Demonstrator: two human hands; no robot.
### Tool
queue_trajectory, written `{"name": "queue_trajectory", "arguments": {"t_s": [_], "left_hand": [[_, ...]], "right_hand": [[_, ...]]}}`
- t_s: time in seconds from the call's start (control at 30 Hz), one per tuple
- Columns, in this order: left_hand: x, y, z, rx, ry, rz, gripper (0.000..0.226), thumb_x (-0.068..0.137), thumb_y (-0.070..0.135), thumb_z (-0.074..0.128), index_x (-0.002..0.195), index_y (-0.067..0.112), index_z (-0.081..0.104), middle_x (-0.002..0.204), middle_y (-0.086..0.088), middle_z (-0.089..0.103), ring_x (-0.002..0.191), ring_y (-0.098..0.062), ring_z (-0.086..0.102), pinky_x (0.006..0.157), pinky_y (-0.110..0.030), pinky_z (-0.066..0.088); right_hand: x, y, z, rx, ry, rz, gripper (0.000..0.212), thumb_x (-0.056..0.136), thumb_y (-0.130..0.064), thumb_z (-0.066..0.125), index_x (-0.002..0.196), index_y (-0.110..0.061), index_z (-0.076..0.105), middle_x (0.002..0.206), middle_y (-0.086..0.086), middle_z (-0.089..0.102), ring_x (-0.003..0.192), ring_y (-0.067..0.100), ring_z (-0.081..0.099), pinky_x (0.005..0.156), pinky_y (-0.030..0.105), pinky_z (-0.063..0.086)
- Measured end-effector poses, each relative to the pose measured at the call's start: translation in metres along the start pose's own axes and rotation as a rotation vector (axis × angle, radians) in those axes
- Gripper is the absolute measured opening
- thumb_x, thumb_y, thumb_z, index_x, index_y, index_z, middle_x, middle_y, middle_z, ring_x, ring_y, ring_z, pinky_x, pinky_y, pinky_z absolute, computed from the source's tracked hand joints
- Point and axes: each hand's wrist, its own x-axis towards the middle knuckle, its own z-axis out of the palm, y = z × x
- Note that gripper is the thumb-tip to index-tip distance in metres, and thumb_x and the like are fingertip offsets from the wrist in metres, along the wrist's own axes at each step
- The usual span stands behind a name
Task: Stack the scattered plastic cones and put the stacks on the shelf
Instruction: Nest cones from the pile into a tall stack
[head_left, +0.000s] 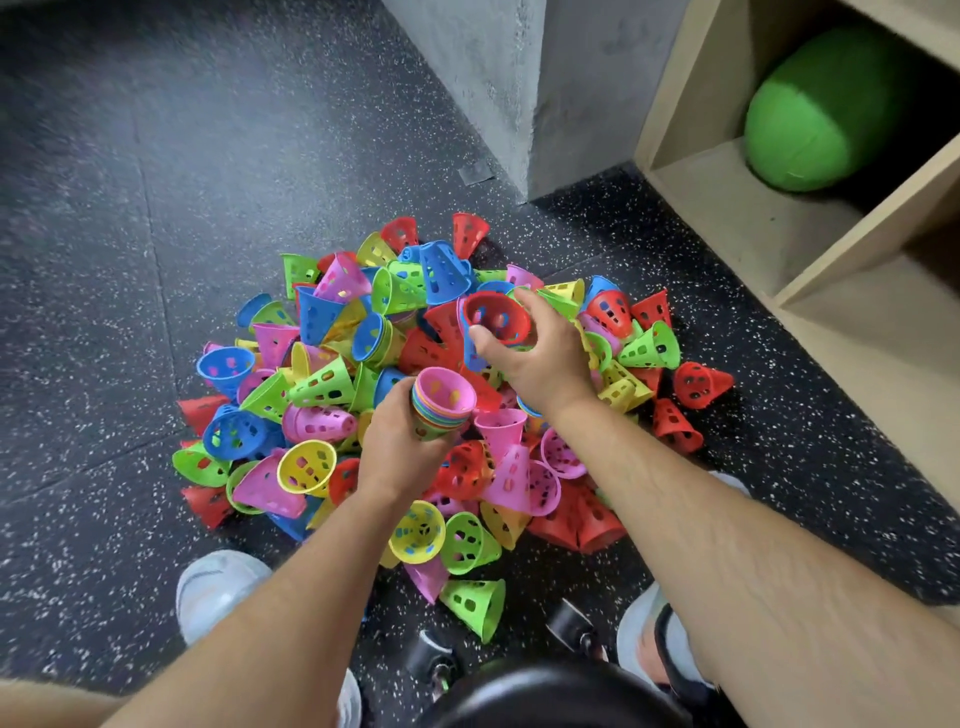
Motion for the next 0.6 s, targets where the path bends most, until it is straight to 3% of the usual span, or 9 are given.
{"name": "queue_trajectory", "arguments": {"t_s": [0.1,0.17,0.33,0.4,0.47,0.53,0.6], "left_hand": [[0.004,0.006,-0.003,0.001,0.011,0.004,0.053,0.076,0.036,0.085,0.114,0.047,0.051,0.101,0.022,0.065,0.091,0.000,0.064,0.074,-0.024,0.050],[0.006,0.007,-0.003,0.001,0.015,0.020,0.054,0.075,0.034,0.084,0.118,0.043,0.053,0.101,0.019,0.065,0.090,-0.003,0.064,0.074,-0.023,0.049],[0.005,0.006,0.000,-0.002,-0.014,0.049,0.053,0.078,0.028,0.085,0.123,0.030,0.057,0.104,0.012,0.067,0.090,-0.005,0.066,0.075,-0.027,0.055],[0.003,0.005,0.000,0.011,-0.020,0.053,0.054,0.079,0.030,0.087,0.125,0.027,0.058,0.105,0.012,0.067,0.090,-0.003,0.065,0.075,-0.019,0.053],[0.002,0.005,0.001,0.017,-0.022,0.052,0.056,0.079,0.030,0.088,0.126,0.025,0.058,0.107,0.012,0.066,0.093,-0.001,0.063,0.077,-0.011,0.049],[0.001,0.005,0.002,0.023,-0.040,0.050,0.057,0.080,0.029,0.088,0.128,0.024,0.058,0.112,0.010,0.067,0.100,-0.006,0.064,0.084,-0.020,0.052],[0.000,0.007,0.004,0.025,-0.070,0.051,0.059,0.080,0.024,0.088,0.131,0.023,0.058,0.117,0.008,0.067,0.106,-0.011,0.065,0.090,-0.032,0.055]], "right_hand": [[-0.006,-0.003,0.007,0.071,-0.122,-0.001,0.041,0.075,-0.041,0.080,0.108,-0.017,0.071,0.093,-0.002,0.072,0.081,0.010,0.066,0.078,0.028,0.054],[-0.010,0.002,0.013,0.062,-0.167,0.038,0.037,0.076,-0.038,0.083,0.104,-0.016,0.071,0.095,0.001,0.071,0.086,0.016,0.066,0.083,0.036,0.054],[-0.015,0.019,0.016,-0.149,-0.399,0.058,0.059,0.076,-0.052,0.079,0.121,-0.016,0.068,0.125,0.000,0.057,0.120,0.015,0.052,0.107,0.034,0.041],[-0.019,0.024,0.013,-0.162,-0.348,0.010,0.052,0.083,-0.050,0.074,0.121,-0.016,0.067,0.125,0.001,0.059,0.121,0.016,0.052,0.107,0.034,0.041],[-0.022,0.033,0.006,-0.265,-0.159,-0.086,0.037,0.089,-0.039,0.067,0.118,-0.015,0.067,0.118,0.002,0.062,0.115,0.020,0.053,0.103,0.037,0.043],[-0.023,0.044,-0.003,-0.450,-0.055,-0.141,0.032,0.086,-0.028,0.062,0.116,-0.016,0.065,0.116,0.003,0.061,0.114,0.025,0.051,0.100,0.040,0.042],[-0.022,0.057,-0.011,-0.587,-0.088,-0.117,0.032,0.082,-0.026,0.061,0.113,-0.021,0.065,0.123,0.004,0.056,0.120,0.027,0.046,0.104,0.041,0.038]]}}
